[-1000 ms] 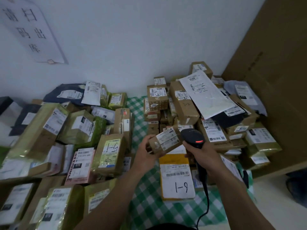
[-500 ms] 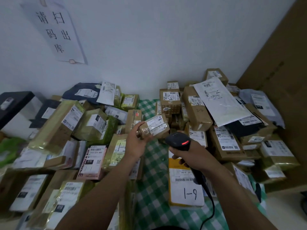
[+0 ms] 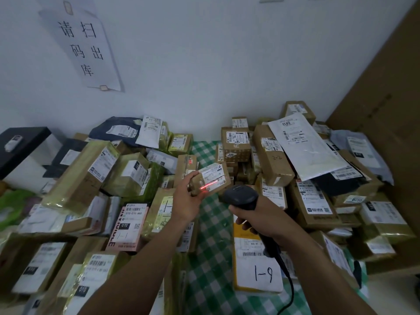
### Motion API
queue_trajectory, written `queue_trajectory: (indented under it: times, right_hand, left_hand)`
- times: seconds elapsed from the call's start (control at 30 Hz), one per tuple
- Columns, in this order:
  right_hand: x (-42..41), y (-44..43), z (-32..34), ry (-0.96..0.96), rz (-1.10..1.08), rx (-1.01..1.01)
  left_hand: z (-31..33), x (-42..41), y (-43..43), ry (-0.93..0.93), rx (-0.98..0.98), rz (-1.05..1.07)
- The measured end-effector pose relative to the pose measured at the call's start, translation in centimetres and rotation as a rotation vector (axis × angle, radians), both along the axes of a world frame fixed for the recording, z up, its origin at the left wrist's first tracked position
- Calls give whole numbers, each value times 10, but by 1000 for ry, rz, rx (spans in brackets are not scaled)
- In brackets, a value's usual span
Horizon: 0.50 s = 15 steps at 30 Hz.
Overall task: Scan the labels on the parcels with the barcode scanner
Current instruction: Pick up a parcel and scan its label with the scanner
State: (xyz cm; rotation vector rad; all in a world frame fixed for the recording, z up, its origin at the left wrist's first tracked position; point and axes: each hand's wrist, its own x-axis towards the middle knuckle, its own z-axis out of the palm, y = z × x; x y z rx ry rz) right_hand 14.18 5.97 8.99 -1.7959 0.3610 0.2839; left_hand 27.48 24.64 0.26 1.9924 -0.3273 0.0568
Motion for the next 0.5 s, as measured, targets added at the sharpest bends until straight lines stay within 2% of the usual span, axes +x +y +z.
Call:
queue_trajectory:
  times: [0.3, 0.5]
  right_hand:
    - [27, -6, 8, 6, -55, 105]
    - [83, 2, 14, 54, 33, 26]
  left_hand:
    - [-2, 22, 2, 46, 49, 121]
    - [8, 88, 19, 176, -98, 290]
